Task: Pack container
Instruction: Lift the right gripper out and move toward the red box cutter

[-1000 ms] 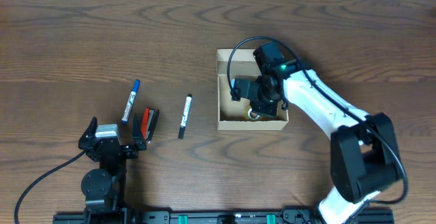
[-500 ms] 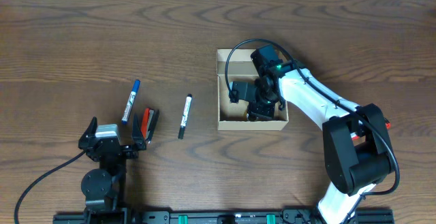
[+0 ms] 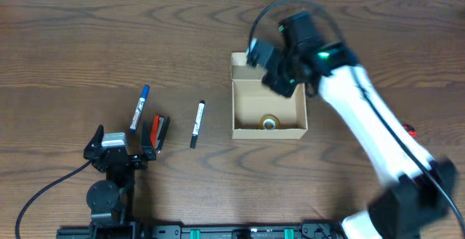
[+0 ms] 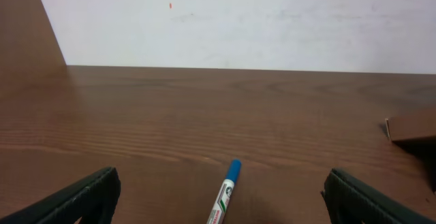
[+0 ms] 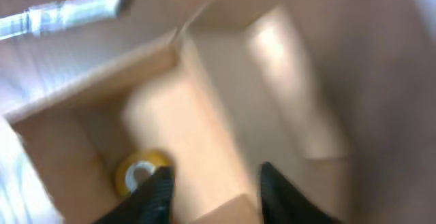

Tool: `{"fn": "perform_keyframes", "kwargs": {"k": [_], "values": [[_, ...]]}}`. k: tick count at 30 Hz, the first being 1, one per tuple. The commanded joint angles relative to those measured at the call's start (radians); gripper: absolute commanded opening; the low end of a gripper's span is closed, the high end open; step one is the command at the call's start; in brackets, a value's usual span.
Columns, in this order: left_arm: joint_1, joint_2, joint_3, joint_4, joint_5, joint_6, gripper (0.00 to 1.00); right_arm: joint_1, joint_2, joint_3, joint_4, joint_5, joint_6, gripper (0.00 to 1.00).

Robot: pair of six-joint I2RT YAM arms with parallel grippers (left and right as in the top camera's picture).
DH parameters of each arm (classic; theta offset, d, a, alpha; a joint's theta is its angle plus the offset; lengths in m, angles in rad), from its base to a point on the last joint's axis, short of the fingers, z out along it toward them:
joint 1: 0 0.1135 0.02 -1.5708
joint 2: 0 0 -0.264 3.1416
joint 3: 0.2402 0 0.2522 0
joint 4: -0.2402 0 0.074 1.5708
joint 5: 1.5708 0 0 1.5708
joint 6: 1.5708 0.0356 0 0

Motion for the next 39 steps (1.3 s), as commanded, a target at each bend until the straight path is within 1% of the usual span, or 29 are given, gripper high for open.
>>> {"fn": "perform_keyframes", "kwargs": {"k": [1, 2, 3, 4, 5, 6, 7, 8, 9, 10, 11, 12, 13, 14, 17, 18, 19, 20, 22, 24, 25, 29, 34, 37, 39], "values": [[-0.005, -0.008, -0.013, -0.053, -0.005, -0.011, 0.95, -0.037, -0.107, 0.036, 0.067, 0.251, 0.261, 0.38], [-0.005, -0.008, -0.014, -0.053, -0.005, -0.011, 0.95, -0.059, -0.132, 0.036, 0.116, 0.446, 0.452, 0.44], [-0.005, -0.008, -0.014, -0.053, -0.004, -0.011, 0.95, -0.074, -0.144, 0.036, 0.130, 0.545, 0.556, 0.53], [-0.005, -0.008, -0.014, -0.053, -0.004, -0.011, 0.95, -0.106, -0.163, 0.036, 0.132, 0.684, 0.739, 0.64], [-0.005, -0.008, -0.014, -0.053, -0.004, -0.011, 0.95, -0.137, -0.179, 0.036, 0.116, 0.740, 0.883, 0.73], [-0.005, -0.008, -0.014, -0.053, -0.005, -0.011, 0.95, -0.185, -0.198, 0.036, 0.096, 0.711, 1.016, 0.79], [-0.005, -0.008, -0.014, -0.053, -0.004, -0.011, 0.95, -0.220, -0.209, 0.036, 0.084, 0.640, 1.031, 0.78], [-0.005, -0.008, -0.014, -0.053, -0.005, -0.011, 0.95, -0.254, -0.217, 0.036, 0.072, 0.565, 1.016, 0.73], [-0.005, -0.008, -0.014, -0.053, -0.004, -0.011, 0.95, -0.292, -0.222, 0.036, 0.056, 0.499, 0.999, 0.64], [-0.005, -0.008, -0.014, -0.053, -0.004, -0.012, 0.95, -0.322, -0.223, 0.036, 0.036, 0.476, 1.004, 0.51], [-0.005, -0.008, -0.014, -0.052, -0.004, -0.011, 0.95, -0.361, -0.222, 0.035, -0.001, 0.484, 1.069, 0.46], [-0.005, -0.008, -0.014, -0.053, -0.004, -0.011, 0.95, -0.393, -0.220, 0.034, -0.050, 0.518, 1.198, 0.48], [-0.005, -0.008, -0.014, -0.053, -0.004, -0.011, 0.95, -0.422, -0.219, 0.034, -0.103, 0.537, 1.318, 0.54], [-0.005, -0.008, -0.014, -0.053, -0.004, -0.012, 0.95, -0.452, -0.217, 0.032, -0.153, 0.540, 1.409, 0.59], [-0.005, -0.008, -0.014, -0.052, -0.004, -0.012, 0.95, -0.551, -0.214, -0.008, -0.256, 0.534, 1.594, 0.59], [-0.005, -0.008, -0.014, -0.053, -0.004, -0.012, 0.95, -0.573, -0.214, -0.035, -0.266, 0.530, 1.635, 0.57], [-0.005, -0.008, -0.014, -0.052, -0.004, -0.012, 0.95, -0.593, -0.214, -0.071, -0.270, 0.530, 1.678, 0.54], [-0.005, -0.008, -0.014, -0.052, -0.004, -0.012, 0.95, -0.606, -0.214, -0.098, -0.268, 0.530, 1.710, 0.53], [-0.005, -0.008, -0.014, -0.052, -0.004, -0.012, 0.95, -0.632, -0.214, -0.182, -0.257, 0.527, 1.800, 0.55], [-0.005, -0.008, -0.014, -0.052, -0.004, -0.025, 0.95, -0.653, -0.214, -0.272, -0.230, 0.523, 1.864, 0.54], [-0.005, -0.008, -0.014, -0.052, -0.004, -0.032, 0.95, -0.658, -0.214, -0.306, -0.204, 0.518, 1.865, 0.55], [-0.005, -0.008, -0.014, -0.052, -0.004, -0.056, 0.95, -0.678, -0.214, -0.466, -0.044, 0.503, 1.863, 0.61], [-0.005, -0.008, -0.014, -0.052, -0.004, -0.056, 0.95, -0.714, -0.214, -0.596, 0.099, 0.419, 1.857, 0.62], [-0.005, -0.008, -0.014, -0.052, -0.004, -0.056, 0.95, -0.747, -0.214, -0.643, 0.159, 0.384, 1.802, 0.64], [-0.005, -0.008, -0.014, -0.052, -0.004, -0.056, 0.95, -0.776, -0.214, -0.655, 0.171, 0.381, 1.767, 0.64]]}}
